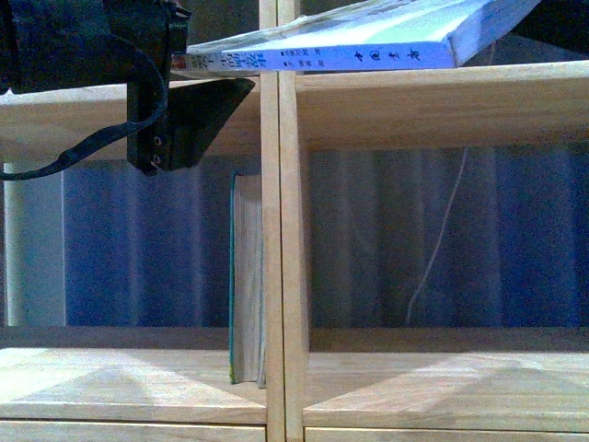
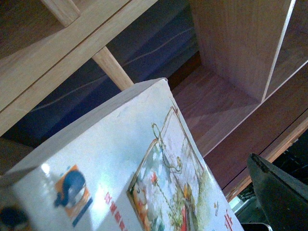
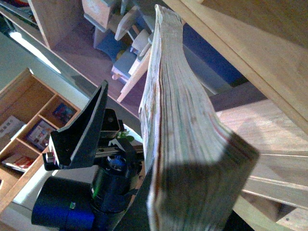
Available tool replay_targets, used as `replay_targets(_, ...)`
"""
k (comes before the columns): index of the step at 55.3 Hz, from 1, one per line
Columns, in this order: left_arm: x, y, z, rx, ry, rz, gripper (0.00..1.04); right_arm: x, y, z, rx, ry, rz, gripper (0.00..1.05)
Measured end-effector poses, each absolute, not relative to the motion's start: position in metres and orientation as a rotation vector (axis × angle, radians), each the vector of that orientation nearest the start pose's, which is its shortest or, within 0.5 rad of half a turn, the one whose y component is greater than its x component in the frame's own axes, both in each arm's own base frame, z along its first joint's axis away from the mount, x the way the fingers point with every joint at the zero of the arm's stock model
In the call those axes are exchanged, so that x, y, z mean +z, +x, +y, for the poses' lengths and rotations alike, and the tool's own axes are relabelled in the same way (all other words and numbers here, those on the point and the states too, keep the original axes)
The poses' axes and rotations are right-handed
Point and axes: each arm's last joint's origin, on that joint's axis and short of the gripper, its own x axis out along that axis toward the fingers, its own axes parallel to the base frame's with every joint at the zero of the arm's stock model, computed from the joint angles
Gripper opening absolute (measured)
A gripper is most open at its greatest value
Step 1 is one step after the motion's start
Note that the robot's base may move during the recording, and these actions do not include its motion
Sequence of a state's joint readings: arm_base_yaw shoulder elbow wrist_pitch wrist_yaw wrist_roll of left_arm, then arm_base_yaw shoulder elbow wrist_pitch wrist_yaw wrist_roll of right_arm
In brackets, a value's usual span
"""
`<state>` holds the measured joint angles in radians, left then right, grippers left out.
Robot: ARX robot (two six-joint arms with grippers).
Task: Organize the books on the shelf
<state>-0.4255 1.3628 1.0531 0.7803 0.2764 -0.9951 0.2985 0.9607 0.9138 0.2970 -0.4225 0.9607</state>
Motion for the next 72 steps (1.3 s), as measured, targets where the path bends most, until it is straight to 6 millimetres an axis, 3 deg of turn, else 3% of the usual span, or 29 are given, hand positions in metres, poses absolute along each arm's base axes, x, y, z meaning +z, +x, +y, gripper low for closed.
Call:
replay_targets(25,0.39,0.272,-0.132,-0.853,-1.024,-0.11,0.19,0.388,0.193,0.074,0.779,0.893,0.112,0.07)
replay_targets(48,0.389,0.272,-0.131,-0.838,-1.032,-0.097,0.17,0.385,0.194,0.073,0.755,0.894,0.115,0.07)
replay_targets(54,0.389,0.271,-0.125,-0.814,-1.01,-0.105,0.17,0.383,0.197,0.067,0.719,0.882,0.101,0.32)
replay_targets(62,0.39,0.273,-0.114,-0.76,-0.972,-0.121,0.17,0.383,0.2,0.056,0.664,0.835,0.038,0.53)
replay_targets(72,0.394,0.272,-0.089,-0.674,-0.861,-0.137,0.17,0.38,0.206,0.028,0.524,0.638,-0.147,0.88)
